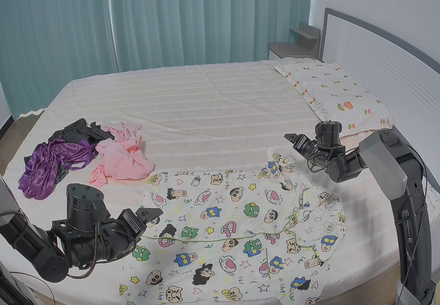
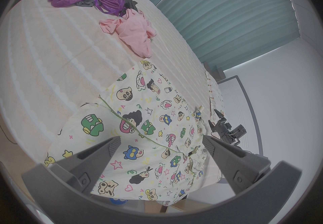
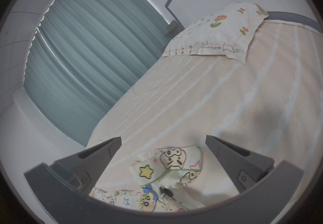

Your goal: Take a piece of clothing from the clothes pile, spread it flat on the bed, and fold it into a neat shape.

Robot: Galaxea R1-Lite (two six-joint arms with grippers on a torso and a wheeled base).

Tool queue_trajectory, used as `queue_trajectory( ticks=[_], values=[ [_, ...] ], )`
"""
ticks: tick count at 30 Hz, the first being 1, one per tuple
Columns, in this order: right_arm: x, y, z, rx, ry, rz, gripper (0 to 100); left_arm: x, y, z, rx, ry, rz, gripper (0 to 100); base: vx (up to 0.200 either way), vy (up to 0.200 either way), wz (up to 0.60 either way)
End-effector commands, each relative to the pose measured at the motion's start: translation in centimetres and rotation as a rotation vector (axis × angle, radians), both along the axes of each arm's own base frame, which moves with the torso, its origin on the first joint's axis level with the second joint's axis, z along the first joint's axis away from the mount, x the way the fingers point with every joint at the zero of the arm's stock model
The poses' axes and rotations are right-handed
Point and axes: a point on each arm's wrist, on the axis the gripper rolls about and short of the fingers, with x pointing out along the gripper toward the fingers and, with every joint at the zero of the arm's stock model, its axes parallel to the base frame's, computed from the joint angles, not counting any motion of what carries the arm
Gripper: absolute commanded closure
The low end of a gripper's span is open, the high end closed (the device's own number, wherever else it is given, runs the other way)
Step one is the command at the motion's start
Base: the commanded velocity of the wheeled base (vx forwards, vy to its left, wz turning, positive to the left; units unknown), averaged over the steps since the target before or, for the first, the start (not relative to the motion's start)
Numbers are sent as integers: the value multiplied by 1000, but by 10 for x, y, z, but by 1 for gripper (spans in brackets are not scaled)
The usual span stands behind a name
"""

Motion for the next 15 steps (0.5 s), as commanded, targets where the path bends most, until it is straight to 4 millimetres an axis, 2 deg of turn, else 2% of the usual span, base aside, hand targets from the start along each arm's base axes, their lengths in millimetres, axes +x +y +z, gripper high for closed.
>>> queue_trajectory(
  ticks=[1,9,15],
  values=[
    [7,-6,-23,-7,45,-10,0,0,0,-1,1,3,0,0,0,0,0],
    [13,-1,-45,-20,113,-4,0,0,0,-2,3,7,0,0,0,0,0],
    [15,0,-54,-26,130,-1,0,1,0,-4,5,15,-1,0,0,0,0]
  ],
)
